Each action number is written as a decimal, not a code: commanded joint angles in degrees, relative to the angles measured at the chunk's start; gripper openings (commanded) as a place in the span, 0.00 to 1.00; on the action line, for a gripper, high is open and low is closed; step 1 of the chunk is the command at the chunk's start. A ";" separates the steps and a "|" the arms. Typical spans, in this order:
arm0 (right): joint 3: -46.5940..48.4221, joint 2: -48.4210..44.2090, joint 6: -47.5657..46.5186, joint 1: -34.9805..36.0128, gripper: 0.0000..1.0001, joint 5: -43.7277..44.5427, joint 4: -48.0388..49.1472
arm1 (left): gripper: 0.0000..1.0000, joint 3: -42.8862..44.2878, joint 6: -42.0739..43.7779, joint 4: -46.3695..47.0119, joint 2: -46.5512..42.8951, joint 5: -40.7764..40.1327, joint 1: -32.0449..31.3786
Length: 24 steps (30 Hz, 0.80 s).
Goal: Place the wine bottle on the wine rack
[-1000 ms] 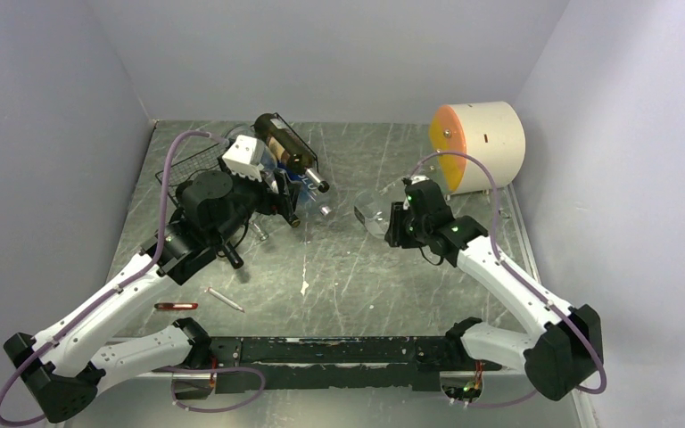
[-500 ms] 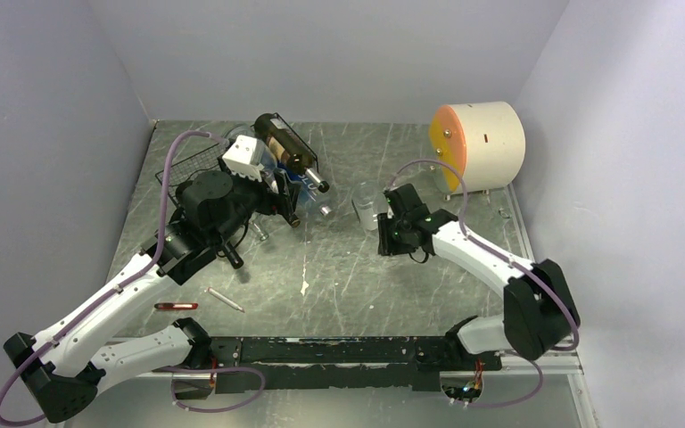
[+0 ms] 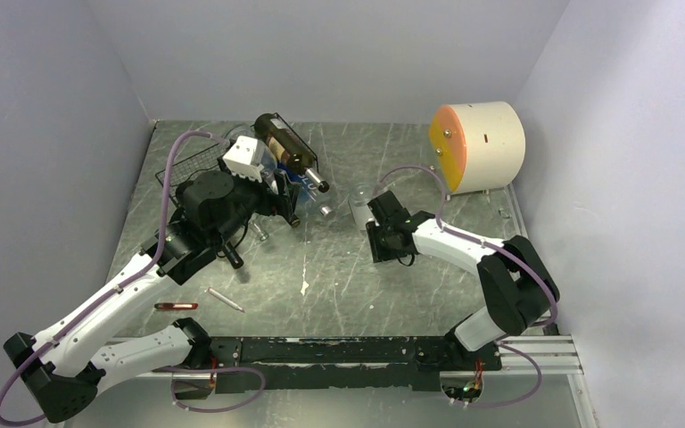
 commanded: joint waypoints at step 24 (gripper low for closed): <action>0.40 6.18 2.90 0.09 0.48 3.05 13.05 | 0.96 0.78 1.38 -0.82 -0.48 -2.70 0.01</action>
